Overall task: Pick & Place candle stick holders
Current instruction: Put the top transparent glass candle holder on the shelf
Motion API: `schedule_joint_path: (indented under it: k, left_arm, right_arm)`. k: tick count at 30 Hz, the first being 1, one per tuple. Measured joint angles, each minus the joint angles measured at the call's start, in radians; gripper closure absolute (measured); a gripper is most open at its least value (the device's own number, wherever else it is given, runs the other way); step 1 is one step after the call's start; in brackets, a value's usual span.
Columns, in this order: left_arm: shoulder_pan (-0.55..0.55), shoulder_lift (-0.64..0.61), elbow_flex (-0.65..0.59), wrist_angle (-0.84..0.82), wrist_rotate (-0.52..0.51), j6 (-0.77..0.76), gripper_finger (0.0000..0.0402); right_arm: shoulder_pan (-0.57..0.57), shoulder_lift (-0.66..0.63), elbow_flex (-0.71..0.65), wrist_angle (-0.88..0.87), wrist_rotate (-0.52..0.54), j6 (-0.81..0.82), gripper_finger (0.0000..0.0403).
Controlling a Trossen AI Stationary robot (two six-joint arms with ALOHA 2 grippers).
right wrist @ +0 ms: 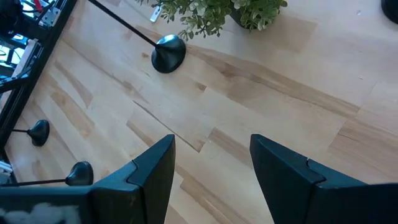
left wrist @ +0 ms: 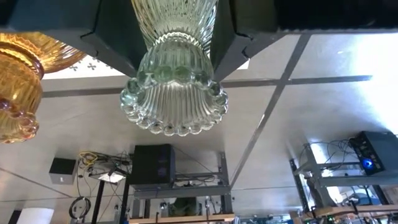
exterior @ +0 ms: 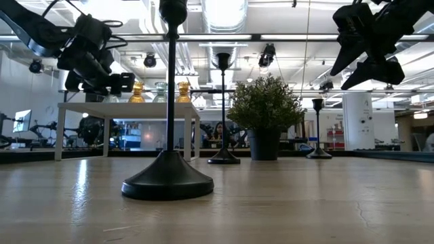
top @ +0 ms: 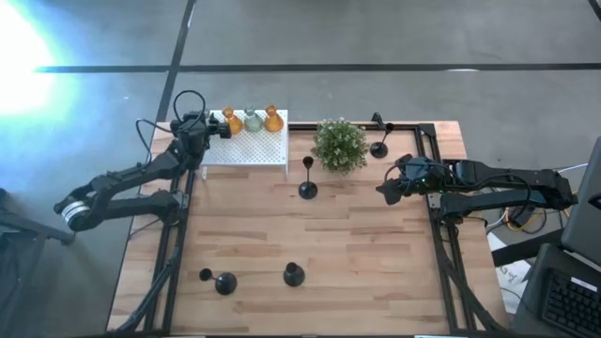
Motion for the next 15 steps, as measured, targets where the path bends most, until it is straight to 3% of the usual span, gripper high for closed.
schedule_joint_path:
  k: [15]
  left_arm:
    - [0.0, -0.023, 0.0, 0.0, 0.036, -0.014, 0.0232]
  right_arm:
    - [0.0, 0.0, 0.0, 0.0, -0.003, -0.003, 0.02]
